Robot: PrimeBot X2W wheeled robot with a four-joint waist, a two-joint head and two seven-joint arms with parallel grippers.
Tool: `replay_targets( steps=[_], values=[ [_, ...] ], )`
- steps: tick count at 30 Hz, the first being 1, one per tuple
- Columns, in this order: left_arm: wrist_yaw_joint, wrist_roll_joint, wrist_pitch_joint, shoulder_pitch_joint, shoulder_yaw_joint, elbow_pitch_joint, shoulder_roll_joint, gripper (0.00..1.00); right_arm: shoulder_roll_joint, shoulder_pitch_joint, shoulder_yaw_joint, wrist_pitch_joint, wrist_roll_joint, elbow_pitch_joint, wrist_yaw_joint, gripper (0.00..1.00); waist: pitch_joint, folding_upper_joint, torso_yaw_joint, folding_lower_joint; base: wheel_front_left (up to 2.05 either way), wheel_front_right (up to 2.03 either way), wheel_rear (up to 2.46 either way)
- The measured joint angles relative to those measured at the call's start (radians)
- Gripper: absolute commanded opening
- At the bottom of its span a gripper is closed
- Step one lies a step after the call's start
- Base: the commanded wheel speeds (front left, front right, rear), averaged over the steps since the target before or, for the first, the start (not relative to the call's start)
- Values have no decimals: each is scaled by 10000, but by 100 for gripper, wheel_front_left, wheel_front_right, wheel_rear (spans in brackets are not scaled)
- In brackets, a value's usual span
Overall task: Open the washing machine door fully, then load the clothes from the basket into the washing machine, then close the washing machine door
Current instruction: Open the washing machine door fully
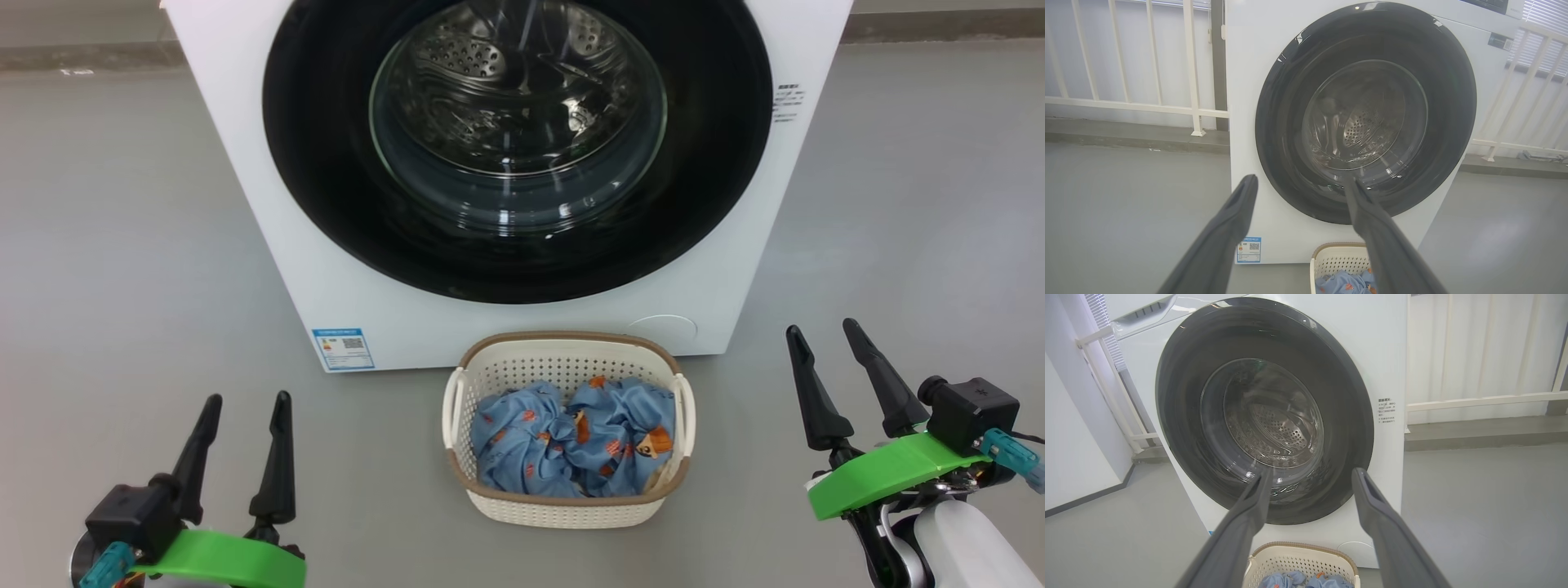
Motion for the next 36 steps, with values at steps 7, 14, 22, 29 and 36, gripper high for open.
replay_targets(
  steps=[7,14,22,29,36],
  values=[
    [0,23,0,0,25,0,6,100,8,0,-2,0,10,2,2,100,38,0,2,0,110,110,-219],
    [-8,-113,2,0,-31,15,0,100,10,-5,-40,0,10,10,0,100,106,0,-4,0,122,122,-244],
    [-17,-284,2,-1,-100,54,71,100,17,-8,-263,0,10,19,0,100,128,0,10,0,81,81,-163],
    [-19,-351,2,-1,-107,59,75,100,35,-8,-293,0,10,35,2,100,122,0,25,0,28,28,-55],
    [-19,-351,2,-1,-102,58,81,100,50,-8,-291,0,10,42,0,100,100,0,48,0,0,0,0]
  ],
)
